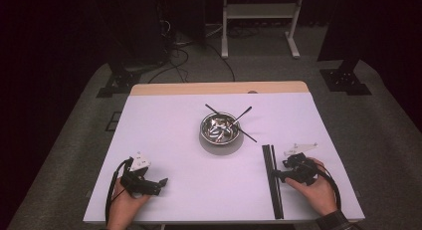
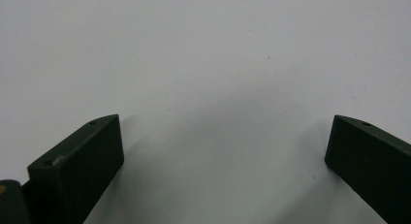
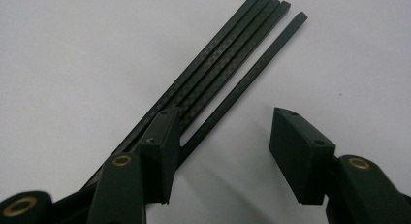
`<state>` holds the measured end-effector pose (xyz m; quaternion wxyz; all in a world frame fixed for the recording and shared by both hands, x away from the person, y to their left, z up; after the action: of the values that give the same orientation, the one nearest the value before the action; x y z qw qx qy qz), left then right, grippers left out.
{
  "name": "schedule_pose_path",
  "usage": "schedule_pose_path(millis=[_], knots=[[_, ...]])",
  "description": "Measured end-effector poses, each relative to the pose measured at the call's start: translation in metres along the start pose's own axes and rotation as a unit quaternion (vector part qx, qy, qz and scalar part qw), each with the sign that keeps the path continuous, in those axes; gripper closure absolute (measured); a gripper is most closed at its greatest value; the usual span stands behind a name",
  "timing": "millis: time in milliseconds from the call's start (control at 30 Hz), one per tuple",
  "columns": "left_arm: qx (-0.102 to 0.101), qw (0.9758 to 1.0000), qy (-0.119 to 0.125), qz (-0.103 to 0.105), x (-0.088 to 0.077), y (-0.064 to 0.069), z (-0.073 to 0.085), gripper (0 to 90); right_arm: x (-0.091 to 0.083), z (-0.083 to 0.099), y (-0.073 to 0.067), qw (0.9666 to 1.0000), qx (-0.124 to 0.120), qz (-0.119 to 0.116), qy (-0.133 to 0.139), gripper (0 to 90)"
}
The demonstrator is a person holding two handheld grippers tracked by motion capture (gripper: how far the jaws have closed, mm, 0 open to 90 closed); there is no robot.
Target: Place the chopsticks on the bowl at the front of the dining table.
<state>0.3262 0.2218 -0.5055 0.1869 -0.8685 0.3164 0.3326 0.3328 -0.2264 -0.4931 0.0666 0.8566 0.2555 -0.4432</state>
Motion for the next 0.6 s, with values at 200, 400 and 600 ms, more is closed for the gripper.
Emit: schedule_pose_path(millis=[200,400,600], knots=[[0.0,1.0,0.0,0.0,0.0,0.0,0.0,0.0,-0.004,0.006,-0.004,1.0,-0.009,0.004,-0.002,43.2],[0.0,1.0,0.0,0.0,0.0,0.0,0.0,0.0,-0.01,0.016,-0.011,0.9999,-0.014,0.004,-0.003,43.1],[0.0,1.0,0.0,0.0,0.0,0.0,0.0,0.0,-0.015,0.024,-0.017,0.9999,-0.016,0.002,-0.005,43.0]])
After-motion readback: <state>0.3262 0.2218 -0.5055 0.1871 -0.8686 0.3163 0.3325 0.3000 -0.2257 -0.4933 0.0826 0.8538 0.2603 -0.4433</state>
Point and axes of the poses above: each handheld gripper's, and its own axes: x roughly forward along the jaws, z roughly out of its underside, y roughly to its right, the point moved 6 cm from there along x, roughly forward along the jaws, and after that the axes turned 7 degrees about x, right-handed, at the moved point
